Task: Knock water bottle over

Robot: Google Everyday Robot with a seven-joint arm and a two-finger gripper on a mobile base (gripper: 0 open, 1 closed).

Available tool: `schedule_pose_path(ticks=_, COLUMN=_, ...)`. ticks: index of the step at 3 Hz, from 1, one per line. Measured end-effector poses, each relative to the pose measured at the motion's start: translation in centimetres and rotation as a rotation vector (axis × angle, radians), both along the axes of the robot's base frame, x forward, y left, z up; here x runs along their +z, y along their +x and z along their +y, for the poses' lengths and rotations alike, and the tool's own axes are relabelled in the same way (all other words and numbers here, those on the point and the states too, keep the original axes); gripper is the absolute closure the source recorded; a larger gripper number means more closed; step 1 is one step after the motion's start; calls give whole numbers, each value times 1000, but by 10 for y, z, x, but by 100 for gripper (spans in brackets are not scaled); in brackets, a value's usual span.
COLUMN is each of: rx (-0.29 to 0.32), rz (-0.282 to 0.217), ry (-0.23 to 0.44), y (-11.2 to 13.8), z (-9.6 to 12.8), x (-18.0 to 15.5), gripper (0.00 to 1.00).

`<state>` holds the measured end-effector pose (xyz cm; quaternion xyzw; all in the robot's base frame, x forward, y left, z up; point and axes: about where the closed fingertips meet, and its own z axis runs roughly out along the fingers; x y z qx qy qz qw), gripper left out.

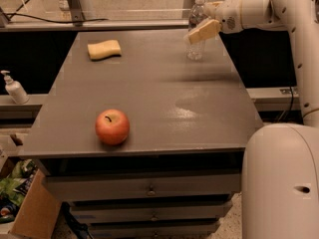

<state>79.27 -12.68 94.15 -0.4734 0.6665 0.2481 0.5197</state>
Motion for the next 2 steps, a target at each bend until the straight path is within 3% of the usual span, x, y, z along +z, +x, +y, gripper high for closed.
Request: schedule_pose_path(ticks=2, rx=191, rz=45, ry=22, y=-64, z=18, x=3, gripper=0)
